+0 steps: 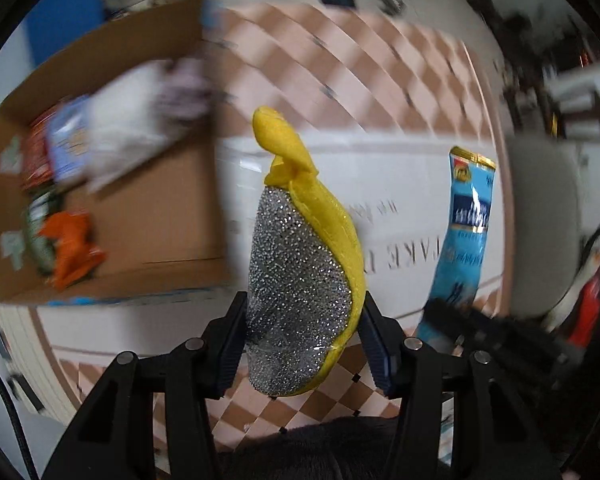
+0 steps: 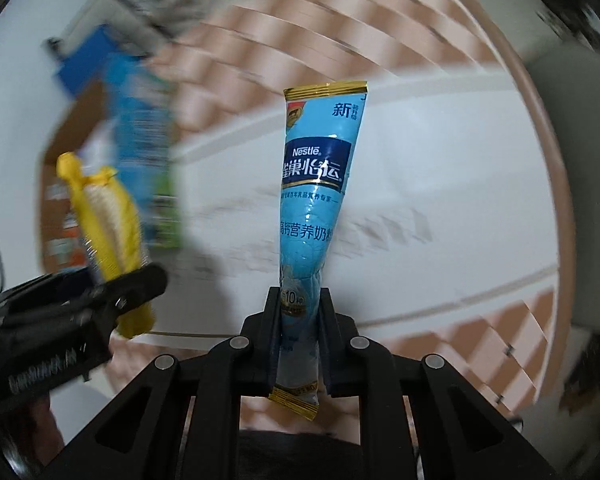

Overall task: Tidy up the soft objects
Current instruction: 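Carry the sponge and tube over the box and open both grippers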

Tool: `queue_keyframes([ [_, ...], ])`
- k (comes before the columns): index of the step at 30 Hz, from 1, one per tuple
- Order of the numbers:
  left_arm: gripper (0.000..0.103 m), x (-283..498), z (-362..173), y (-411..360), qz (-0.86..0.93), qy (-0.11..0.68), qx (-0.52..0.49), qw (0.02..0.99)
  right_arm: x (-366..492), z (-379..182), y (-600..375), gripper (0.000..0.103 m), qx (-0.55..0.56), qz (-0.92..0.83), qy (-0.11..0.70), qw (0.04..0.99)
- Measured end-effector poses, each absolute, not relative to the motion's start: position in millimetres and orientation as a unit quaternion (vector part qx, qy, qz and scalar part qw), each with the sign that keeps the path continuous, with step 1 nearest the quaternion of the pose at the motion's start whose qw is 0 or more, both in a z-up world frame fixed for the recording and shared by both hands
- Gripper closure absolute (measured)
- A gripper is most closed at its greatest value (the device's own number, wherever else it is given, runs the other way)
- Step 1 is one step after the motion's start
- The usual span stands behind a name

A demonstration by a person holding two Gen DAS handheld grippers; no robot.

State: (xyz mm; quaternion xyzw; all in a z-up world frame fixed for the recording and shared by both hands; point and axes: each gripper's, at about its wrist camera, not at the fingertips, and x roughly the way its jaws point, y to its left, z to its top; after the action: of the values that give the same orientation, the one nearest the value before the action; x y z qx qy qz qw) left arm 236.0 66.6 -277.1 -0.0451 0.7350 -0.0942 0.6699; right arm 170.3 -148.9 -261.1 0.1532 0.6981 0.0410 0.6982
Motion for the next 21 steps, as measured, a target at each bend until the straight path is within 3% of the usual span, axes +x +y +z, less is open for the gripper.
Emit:
queue_keyframes([
  [5,0.053,269,-270,155,-0.035,0.74,-0.095,0.665,195,-217,-64,0.085,0.163,0.111,0.67,0.716],
  [9,0.053,292,-300,199,-0.012,0.767,-0.161,0.622,218,-217,-21,0.085,0.174,0.118,0.666,0.716],
  [14,0.053,315,-336,219,-0.001,0.795,-0.222,0.564,245,-248,22,0.085,0.191,0.098,0.689,0.692],
  [21,0.053,335,-376,220,-0.003,0.828,-0.217,0.517,261,-302,47,0.085,0.18,0.075,0.73,0.655],
])
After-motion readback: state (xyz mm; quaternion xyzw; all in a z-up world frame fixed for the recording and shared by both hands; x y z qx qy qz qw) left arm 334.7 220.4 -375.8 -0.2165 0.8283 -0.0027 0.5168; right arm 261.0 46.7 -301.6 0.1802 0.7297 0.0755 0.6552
